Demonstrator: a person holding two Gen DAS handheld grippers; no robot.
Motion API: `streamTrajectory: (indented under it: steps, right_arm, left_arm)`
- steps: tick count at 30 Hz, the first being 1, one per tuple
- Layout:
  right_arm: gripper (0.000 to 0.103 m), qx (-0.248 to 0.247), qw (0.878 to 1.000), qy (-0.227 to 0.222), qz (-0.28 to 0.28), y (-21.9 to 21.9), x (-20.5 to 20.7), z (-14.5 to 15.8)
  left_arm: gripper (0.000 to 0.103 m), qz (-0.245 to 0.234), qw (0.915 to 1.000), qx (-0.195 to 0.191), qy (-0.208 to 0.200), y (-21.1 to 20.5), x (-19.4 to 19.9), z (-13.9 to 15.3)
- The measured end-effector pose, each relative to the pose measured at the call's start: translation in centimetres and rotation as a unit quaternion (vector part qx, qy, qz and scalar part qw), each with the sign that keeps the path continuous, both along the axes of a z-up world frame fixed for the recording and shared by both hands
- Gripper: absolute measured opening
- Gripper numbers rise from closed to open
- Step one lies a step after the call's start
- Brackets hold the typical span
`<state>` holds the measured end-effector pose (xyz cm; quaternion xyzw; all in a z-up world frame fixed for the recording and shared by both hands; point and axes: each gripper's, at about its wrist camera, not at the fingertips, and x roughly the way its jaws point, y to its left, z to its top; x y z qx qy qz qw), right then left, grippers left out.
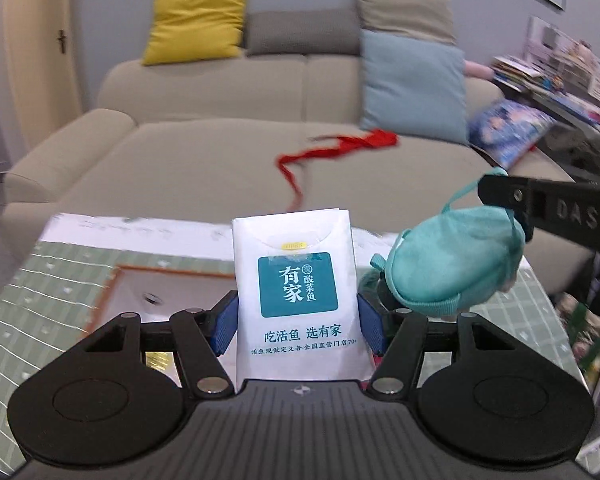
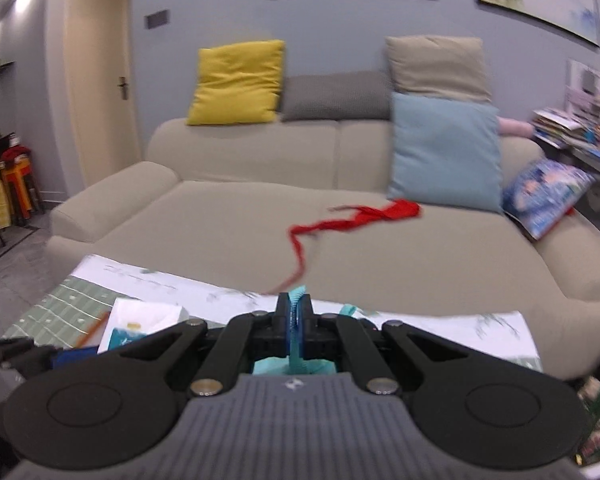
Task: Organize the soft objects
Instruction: 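Carry the tissue pack and teal bag in both grippers over the white box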
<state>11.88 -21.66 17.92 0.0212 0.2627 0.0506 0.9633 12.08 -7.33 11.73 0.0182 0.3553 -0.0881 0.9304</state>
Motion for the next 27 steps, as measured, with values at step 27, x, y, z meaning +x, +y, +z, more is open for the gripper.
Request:
streamTrajectory:
  steps: [27]
  right_arm:
    - [0.000,-0.048,0.985,0.098,0.138,18.7,8.8,-7.5]
  left_arm:
    - [0.071,0.081,0.9965,-0.012,0.019,16.2,6.2,-4.5]
